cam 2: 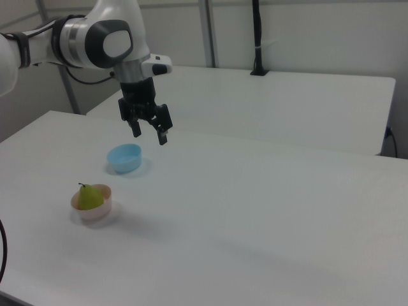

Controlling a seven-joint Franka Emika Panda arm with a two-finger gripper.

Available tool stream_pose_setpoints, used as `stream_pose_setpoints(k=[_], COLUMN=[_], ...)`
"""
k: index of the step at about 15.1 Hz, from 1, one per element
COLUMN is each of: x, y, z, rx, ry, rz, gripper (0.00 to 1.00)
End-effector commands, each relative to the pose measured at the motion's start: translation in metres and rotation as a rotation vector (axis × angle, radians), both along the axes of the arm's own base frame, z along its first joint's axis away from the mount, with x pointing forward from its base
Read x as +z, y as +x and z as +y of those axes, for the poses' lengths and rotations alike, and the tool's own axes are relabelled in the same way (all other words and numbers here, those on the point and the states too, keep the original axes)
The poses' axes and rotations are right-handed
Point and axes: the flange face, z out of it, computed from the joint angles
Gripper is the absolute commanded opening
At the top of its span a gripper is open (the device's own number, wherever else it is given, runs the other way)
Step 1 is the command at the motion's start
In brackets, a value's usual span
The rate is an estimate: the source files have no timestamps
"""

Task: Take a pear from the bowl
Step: 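Move the open gripper over the pink bowl holding the green pear, then lower the gripper around the green pear and close on it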

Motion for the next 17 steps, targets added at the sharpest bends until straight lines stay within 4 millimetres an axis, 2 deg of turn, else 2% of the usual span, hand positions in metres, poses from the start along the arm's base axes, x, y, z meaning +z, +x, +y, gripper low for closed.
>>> stream_pose_setpoints(k=[1, 3, 5, 8, 10, 13, 14, 17], x=[0.011, 0.013, 0.013, 0.011, 0.005, -0.023, -0.045, -0.085], y=[-0.010, -0.010, -0.010, -0.011, -0.014, -0.017, -0.022, -0.029], z=[0.002, 0.003, 0.017, 0.051, 0.083, 0.147, 0.167, 0.198], rx=[0.004, 0.006, 0.027, 0.080, 0.136, 0.250, 0.297, 0.350], ry=[-0.009, -0.007, -0.006, -0.008, -0.012, -0.006, -0.012, -0.028], rz=[0.000, -0.003, -0.002, 0.005, 0.022, 0.072, 0.111, 0.181], gripper=[1.00, 1.00, 1.00, 1.00, 1.00, 1.00, 1.00, 1.00])
